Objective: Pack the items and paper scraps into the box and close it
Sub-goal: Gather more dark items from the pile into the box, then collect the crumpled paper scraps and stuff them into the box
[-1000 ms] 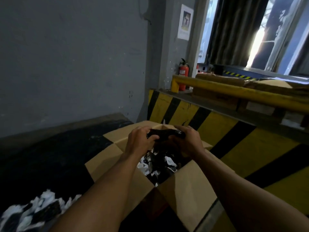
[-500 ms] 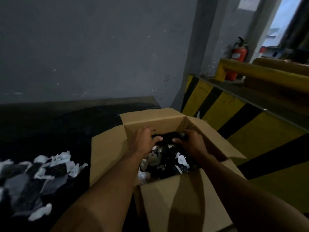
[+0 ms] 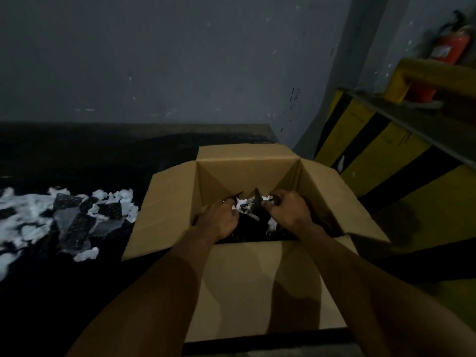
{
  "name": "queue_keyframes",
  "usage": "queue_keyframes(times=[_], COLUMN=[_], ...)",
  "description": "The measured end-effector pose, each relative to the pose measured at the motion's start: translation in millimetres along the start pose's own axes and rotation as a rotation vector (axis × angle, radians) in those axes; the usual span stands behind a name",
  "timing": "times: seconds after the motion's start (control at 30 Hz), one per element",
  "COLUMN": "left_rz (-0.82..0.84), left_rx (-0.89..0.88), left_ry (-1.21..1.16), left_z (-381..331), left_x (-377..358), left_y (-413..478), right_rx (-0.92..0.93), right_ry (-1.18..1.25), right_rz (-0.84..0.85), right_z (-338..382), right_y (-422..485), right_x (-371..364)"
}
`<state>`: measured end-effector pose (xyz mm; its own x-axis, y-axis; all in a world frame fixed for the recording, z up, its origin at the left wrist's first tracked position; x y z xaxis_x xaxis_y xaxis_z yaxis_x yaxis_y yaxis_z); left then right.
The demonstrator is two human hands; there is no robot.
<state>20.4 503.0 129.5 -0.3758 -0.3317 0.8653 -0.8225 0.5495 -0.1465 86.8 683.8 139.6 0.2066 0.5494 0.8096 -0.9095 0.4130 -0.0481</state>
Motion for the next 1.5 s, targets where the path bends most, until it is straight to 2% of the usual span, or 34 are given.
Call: queue_keyframes(times=[0.23,0.5,0.83,1.13,1.3,1.5], left_rz=[-0.176,-0.371,-0.521,-0.606,-0.587,-0.534], left_rx=[-0.033,0.047,0.173,0.227,0.268,0.280], left_ry=[0.045,0.066,0.097,0.120,0.121,0.092], left_z=[-11,18,126,262,327,371], left_x=[41,115,189,245,251,228], left_y=[-7,-55,-156,-263,-311,-326], right_rx=[0.013,0.171,0.406,0.482,0.502,0.463], right_ry=[0.043,0.051,0.019,0.009,-0.003,-0.059], right_rz=[-0.043,-0.022,-0.003,0.019,0.045,0.124], right_z=[13,102,258,383,420,419], right_y=[3,9,-35,-108,-141,-158], right_x=[15,6,-59,-165,-220,-270])
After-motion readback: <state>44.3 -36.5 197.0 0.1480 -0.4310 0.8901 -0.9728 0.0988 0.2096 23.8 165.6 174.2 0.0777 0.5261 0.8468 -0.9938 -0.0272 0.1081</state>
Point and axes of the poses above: each hand's wrist, its own y-axis towards the middle knuckle, its own x-axis out of the back of the hand, z = x × y, the point moved 6 cm from there along y, towards the middle knuckle, and after that the axes turned 5 degrees about z, right-handed, at the moved point
